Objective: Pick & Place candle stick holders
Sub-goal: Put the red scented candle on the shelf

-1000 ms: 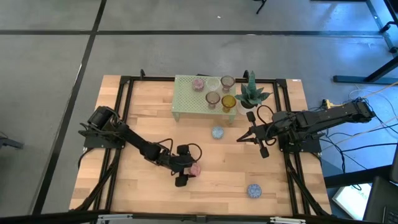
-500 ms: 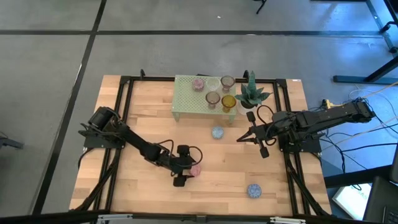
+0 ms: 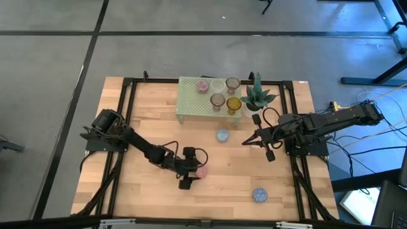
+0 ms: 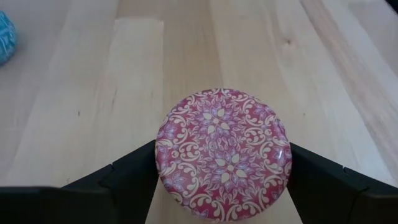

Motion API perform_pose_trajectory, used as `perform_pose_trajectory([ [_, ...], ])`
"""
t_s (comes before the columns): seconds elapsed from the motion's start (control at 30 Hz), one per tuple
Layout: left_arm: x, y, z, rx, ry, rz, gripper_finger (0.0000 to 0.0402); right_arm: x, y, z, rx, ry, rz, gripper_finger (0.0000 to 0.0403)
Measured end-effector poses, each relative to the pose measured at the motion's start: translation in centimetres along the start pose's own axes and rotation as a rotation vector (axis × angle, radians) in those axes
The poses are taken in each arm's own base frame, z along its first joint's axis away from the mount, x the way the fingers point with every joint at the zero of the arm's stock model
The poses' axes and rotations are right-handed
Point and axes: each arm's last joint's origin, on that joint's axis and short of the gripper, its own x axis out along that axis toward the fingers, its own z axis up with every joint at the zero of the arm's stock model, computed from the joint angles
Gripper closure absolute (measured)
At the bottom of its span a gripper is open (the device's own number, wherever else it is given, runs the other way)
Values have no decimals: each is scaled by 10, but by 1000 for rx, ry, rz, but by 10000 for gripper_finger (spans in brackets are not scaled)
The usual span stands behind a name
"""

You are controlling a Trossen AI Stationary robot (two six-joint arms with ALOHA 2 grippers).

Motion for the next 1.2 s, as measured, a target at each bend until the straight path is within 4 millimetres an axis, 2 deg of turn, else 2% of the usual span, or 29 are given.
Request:
perform_pose_trajectory([
  [0.23, 0, 0, 6, -6, -64, -4, 99, 0, 0, 0, 0, 0, 0, 395],
  [0.33, -3, 2, 11, -9, -98, 45, 99, 0, 0, 0, 0, 0, 0, 395],
  [0.43, -15, 8, 25, -9, -151, 104, 99, 0, 0, 0, 0, 0, 0, 395],
  [0.57, -40, 24, 48, -53, -204, 148, 99, 0, 0, 0, 0, 1, 0, 395],
  [0.7, -76, 52, 71, -131, -247, 242, 99, 0, 0, 0, -3, 2, 0, 395],
  [0.9, -128, 105, 87, -157, -266, 435, 99, 0, 0, 0, -8, 2, 1, 395],
  [1.03, -151, 147, 89, -174, -272, 559, 99, 0, 0, 0, -11, 1, 0, 395],
  [1.2, -165, 200, 82, -256, -260, 603, 99, 0, 0, 0, -33, -1, 0, 395],
])
